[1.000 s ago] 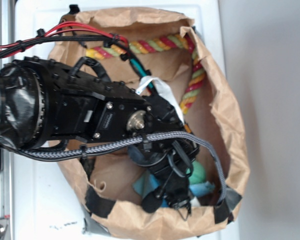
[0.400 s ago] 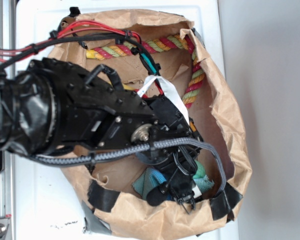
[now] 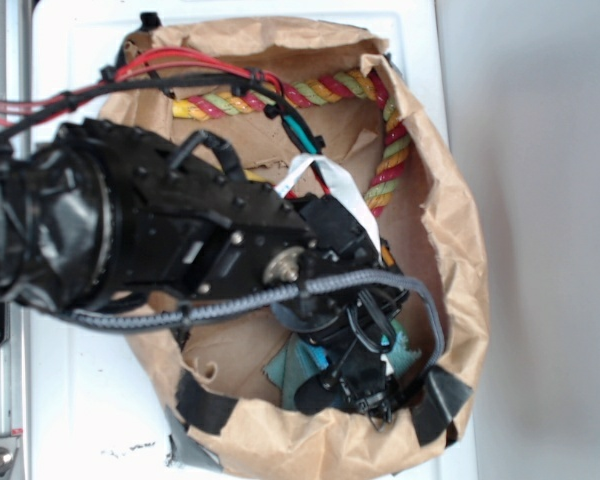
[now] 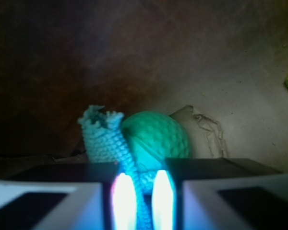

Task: Grab the blue cloth.

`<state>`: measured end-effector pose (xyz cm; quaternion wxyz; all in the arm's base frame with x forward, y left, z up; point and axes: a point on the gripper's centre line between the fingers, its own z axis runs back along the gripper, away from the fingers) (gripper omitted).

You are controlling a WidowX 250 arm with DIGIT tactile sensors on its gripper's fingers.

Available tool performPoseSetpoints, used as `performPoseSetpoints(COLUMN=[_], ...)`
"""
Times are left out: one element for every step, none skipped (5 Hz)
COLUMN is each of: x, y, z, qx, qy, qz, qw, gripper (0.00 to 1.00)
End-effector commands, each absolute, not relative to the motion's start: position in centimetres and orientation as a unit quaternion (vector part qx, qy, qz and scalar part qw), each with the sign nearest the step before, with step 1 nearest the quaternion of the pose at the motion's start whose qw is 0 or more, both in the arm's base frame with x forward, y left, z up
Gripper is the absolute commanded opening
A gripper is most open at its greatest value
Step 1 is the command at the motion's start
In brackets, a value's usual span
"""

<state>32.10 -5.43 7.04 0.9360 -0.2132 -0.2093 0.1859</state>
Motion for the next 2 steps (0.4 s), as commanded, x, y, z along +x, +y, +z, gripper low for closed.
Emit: performPoseSetpoints(x=[32.34,32.22], y=[-4.95,-4.83], z=[8.60,8.78], qx=[-0.223,-0.225], qy=[-0.227,-0.223], qz=[0.186,0.189], qw=[0.930,0.929], gripper=[0.00,0.00])
